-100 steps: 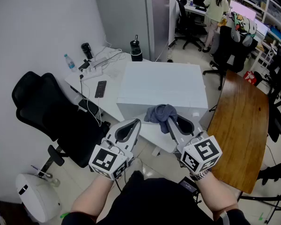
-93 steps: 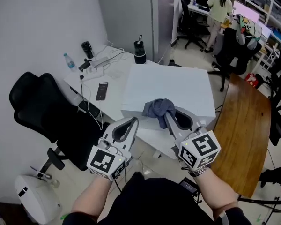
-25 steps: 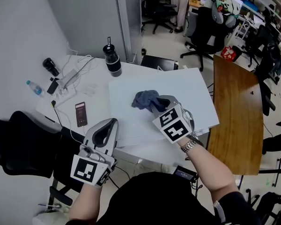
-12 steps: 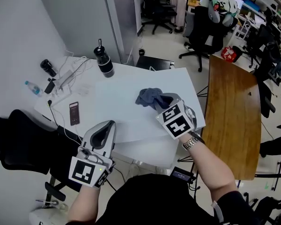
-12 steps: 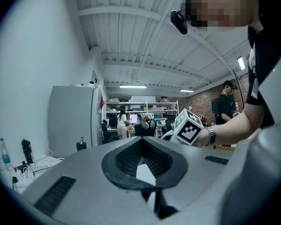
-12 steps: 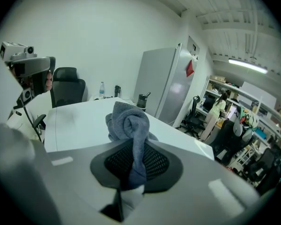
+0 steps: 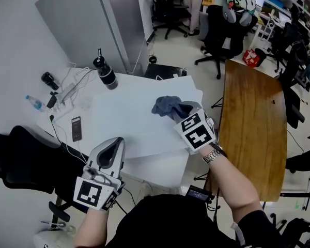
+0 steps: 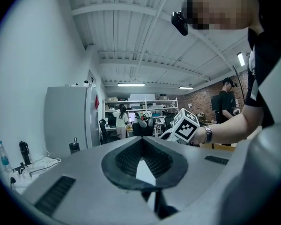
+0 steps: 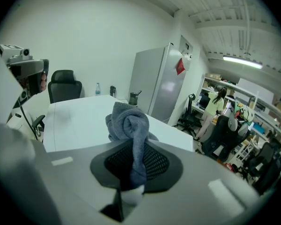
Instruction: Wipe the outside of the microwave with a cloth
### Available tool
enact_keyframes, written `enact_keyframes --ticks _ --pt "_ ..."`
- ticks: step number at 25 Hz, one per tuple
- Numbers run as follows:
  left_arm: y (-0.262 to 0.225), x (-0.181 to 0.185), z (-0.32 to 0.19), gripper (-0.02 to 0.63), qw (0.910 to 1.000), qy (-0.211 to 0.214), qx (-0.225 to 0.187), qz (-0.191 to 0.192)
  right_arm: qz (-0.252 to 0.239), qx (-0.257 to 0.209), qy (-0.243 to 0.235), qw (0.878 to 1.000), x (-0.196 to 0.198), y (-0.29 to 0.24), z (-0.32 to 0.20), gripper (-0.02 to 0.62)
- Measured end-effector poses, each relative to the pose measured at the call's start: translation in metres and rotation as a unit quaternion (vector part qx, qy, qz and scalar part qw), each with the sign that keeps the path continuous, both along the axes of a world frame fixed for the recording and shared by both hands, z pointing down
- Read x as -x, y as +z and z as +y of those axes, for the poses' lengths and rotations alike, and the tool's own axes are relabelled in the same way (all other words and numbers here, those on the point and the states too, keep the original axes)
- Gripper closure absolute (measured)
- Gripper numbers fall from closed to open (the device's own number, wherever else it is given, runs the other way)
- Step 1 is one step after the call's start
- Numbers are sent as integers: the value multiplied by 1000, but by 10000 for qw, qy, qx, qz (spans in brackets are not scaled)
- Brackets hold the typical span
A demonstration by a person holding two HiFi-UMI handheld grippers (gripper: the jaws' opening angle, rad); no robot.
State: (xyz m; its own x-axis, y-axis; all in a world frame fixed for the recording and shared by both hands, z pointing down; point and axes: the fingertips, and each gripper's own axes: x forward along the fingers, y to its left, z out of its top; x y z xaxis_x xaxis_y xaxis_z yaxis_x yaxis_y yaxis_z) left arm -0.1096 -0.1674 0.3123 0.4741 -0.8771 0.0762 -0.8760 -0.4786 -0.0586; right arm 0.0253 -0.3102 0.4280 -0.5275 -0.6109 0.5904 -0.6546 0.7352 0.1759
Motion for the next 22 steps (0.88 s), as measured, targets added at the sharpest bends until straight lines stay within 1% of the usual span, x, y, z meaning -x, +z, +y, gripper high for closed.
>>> enact_keyframes --ticks 9,14,18,22 --pt "1 -38 -4 600 9999 23 24 -109 -134 -37 221 9997 -55 -1 -14 545" --pt "1 -53 -6 600 9999 14 52 -141 -249 -54 354 9990 -81 0 -22 545" --pt "1 -63 -8 600 9998 -6 65 -174 -389 -95 467 9981 -100 1 -28 545" --pt "1 -73 -8 600 9997 -32 86 -223 -633 -136 545 9964 -113 2 -35 545"
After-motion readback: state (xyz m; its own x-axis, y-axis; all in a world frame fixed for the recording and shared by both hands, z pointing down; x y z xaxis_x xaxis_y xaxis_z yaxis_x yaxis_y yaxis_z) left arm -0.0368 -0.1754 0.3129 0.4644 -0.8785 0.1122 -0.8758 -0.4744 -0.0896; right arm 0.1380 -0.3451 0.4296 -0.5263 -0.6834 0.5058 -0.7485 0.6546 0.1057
